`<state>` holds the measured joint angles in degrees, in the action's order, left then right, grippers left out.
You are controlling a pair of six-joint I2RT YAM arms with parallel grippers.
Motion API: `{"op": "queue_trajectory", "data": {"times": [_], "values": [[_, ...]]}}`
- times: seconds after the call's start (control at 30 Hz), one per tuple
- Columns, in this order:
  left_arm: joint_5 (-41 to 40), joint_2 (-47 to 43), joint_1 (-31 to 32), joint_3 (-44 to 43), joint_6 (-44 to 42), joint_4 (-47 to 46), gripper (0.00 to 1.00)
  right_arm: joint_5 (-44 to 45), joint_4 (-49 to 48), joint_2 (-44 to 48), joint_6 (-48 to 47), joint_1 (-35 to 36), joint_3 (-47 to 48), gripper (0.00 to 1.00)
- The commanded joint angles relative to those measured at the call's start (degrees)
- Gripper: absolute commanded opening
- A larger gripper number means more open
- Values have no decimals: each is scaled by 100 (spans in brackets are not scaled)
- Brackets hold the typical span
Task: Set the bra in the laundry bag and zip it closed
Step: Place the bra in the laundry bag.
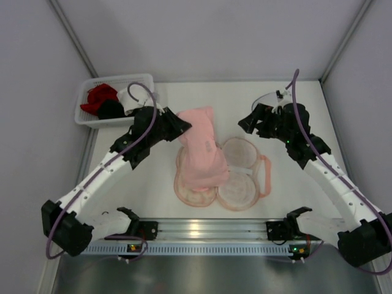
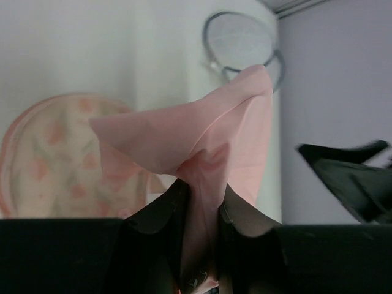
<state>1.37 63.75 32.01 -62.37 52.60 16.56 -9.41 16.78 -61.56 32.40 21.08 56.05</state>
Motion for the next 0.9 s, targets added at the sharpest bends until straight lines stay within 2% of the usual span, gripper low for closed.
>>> {"op": "queue_trajectory", "data": {"times": [0.0, 0.1, 0.2, 0.23, 0.3, 0.33, 0.43, 0.53, 0.6, 0.63, 0.73, 0.8, 0.87], "values": [[329, 533, -309, 716, 637, -345, 25, 89, 159, 188, 47, -60, -50, 82], [-12, 797, -406, 884, 506, -793, 25, -192, 125, 127, -146, -60, -86, 82], [-531, 911, -415, 1121, -257, -1671, 25, -640, -287, 57, -278, -60, -252, 82], [-489, 929, -415, 1278, -972, -2143, 25, -728, -411, 22, -296, -52, -348, 82], [-454, 929, -406, 1446, -1548, -2907, 24, -931, -700, -92, -392, -34, -437, 82], [-453, 912, -397, 1708, -2256, -3139, 23, -914, -780, -137, -436, -25, -533, 82], [-1173, 798, -239, 2157, -3165, -3719, 22, -843, -1228, -321, -550, -16, -744, 83], [-1332, 928, -37, 2632, -4166, -4527, 22, -1535, -1972, -576, -647, -8, -894, 83], [-1315, 1139, -28, 2625, -4345, -4600, 21, -1967, -2142, -847, -804, 97, -824, 80], [-1140, 1279, -28, 2633, -4529, -4713, 16, -2012, -2187, -936, -875, 159, -772, 79], [-1059, 1360, 86, 2940, -5012, -5213, 16, -1767, -2362, -1235, -868, 519, -815, 76], [-1059, 1325, 270, 3299, -5555, -5881, 15, -1573, -2853, -1463, -431, 686, -981, 69], [-1182, 1316, 437, 3406, -5795, -6138, 15, -1914, -3667, -1639, -17, 739, -1263, 60]]}}
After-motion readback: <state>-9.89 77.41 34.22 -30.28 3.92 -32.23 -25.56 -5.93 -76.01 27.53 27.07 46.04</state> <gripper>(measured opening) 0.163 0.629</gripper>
